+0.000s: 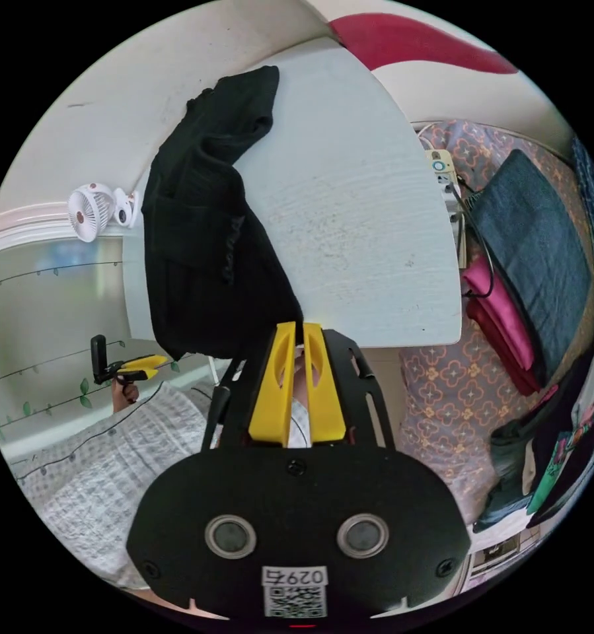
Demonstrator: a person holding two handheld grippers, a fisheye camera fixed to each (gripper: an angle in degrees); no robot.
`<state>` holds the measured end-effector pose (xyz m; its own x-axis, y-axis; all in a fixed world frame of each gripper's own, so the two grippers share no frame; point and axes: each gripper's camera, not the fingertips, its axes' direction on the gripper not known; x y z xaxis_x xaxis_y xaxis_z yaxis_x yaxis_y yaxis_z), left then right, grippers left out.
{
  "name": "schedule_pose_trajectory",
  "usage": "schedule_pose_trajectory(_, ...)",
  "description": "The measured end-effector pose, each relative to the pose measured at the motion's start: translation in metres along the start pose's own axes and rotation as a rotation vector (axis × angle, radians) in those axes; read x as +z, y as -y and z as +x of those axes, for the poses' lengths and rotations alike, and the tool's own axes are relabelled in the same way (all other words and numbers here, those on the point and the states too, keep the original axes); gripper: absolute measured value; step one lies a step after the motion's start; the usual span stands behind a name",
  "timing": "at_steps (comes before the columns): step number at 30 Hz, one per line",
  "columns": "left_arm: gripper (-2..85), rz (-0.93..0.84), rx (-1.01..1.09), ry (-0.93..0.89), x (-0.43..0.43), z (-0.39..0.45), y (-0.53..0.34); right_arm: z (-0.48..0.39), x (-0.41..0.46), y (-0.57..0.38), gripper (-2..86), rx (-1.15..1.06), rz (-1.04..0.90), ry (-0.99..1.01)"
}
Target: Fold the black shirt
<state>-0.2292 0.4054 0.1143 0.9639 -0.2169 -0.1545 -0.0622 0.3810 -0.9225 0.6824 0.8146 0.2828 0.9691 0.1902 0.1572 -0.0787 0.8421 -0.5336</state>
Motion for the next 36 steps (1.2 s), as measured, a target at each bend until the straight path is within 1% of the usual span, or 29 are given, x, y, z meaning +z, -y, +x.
schedule_pose_trajectory(2,13.6,-0.014,0.031,-0.039,0.01,-0.012,0.013,-0.002,-0.002,-0.002,1.1,0.046,-0.025,-0.019)
schedule_pose_trajectory(4,12.4,-0.035,0.042,-0.022,0.019,-0.018,0.024,-0.008,-0.005,-0.012,0.9,0.039,-0.01,-0.073)
schedule_pose_trajectory(7,3.5,-0.005,0.079,-0.089,0.019,-0.018,0.031,-0.016,-0.008,-0.04,0.7,0.036,0.014,-0.115)
schedule_pose_trajectory(8,0.5,0.0,0.081,-0.085,0.015,-0.015,0.028,-0.016,-0.007,-0.052,0.6,0.04,0.014,-0.113)
schedule_pose_trajectory(9,0.2,-0.002,0.09,-0.074,0.012,-0.013,0.025,-0.016,-0.007,-0.059,0.6,0.043,0.014,-0.107)
schedule_pose_trajectory(11,-0.6,-0.019,0.105,-0.003,-0.002,-0.007,0.008,-0.011,-0.006,-0.085,0.5,0.081,0.016,-0.058)
schedule_pose_trajectory(13,-0.8,-0.019,0.095,0.008,-0.014,-0.008,-0.007,-0.005,-0.002,-0.105,0.5,0.118,0.002,0.002)
schedule_pose_trajectory(16,-0.9,-0.022,0.075,-0.103,-0.025,-0.014,-0.025,0.001,0.001,-0.132,0.4,0.173,-0.013,0.133)
schedule_pose_trajectory(17,-0.9,-0.047,0.059,-0.114,-0.025,-0.014,-0.027,0.001,0.0,-0.139,0.4,0.183,-0.015,0.185)
schedule_pose_trajectory(18,-1.0,-0.064,0.056,-0.107,-0.025,-0.012,-0.027,0.0,-0.002,-0.141,0.3,0.187,-0.014,0.208)
schedule_pose_trajectory(21,-0.9,-0.091,0.088,-0.001,-0.04,0.014,-0.016,-0.007,-0.025,-0.135,0.3,0.171,0.048,0.351)
schedule_pose_trajectory(22,-0.9,-0.065,0.126,0.043,-0.055,0.032,-0.004,-0.012,-0.043,-0.12,0.3,0.136,0.104,0.417)
schedule_pose_trajectory(24,-0.8,-0.01,0.202,0.127,-0.084,0.063,0.027,-0.024,-0.076,-0.084,0.3,0.057,0.168,0.427)
schedule_pose_trajectory(26,-0.5,0.072,0.326,0.289,-0.12,0.114,0.085,-0.046,-0.123,-0.015,0.3,-0.061,0.256,0.322)
schedule_pose_trajectory(27,-0.3,0.1,0.347,0.339,-0.127,0.127,0.101,-0.051,-0.132,0.003,0.3,-0.083,0.278,0.29)
schedule_pose_trajectory(28,0.2,0.156,0.35,0.438,-0.137,0.148,0.133,-0.06,-0.147,0.042,0.4,-0.103,0.316,0.221)
schedule_pose_trajectory(29,1.7,0.2,0.295,0.521,-0.142,0.161,0.165,-0.066,-0.155,0.081,0.4,-0.117,0.339,0.173)
schedule_pose_trajectory(30,2.5,0.204,0.26,0.548,-0.142,0.164,0.18,-0.068,-0.157,0.099,0.4,-0.123,0.339,0.165)
schedule_pose_trajectory(32,9.8,0.204,0.129,0.628,-0.135,0.174,0.216,-0.074,-0.157,0.148,0.3,-0.126,0.295,0.163)
schedule_pose_trajectory(33,11.5,0.223,0.106,0.641,-0.133,0.176,0.217,-0.078,-0.157,0.152,0.4,-0.135,0.301,0.16)
schedule_pose_trajectory(34,13.6,0.289,0.071,0.659,-0.128,0.18,0.212,-0.085,-0.152,0.155,0.4,-0.16,0.31,0.135)
schedule_pose_trajectory(35,14.3,0.342,0.057,0.654,-0.118,0.182,0.204,-0.093,-0.139,0.154,0.3,-0.179,0.296,0.107)
schedule_pose_trajectory(36,13.8,0.353,0.056,0.64,-0.111,0.183,0.201,-0.097,-0.13,0.153,0.2,-0.191,0.276,0.104)
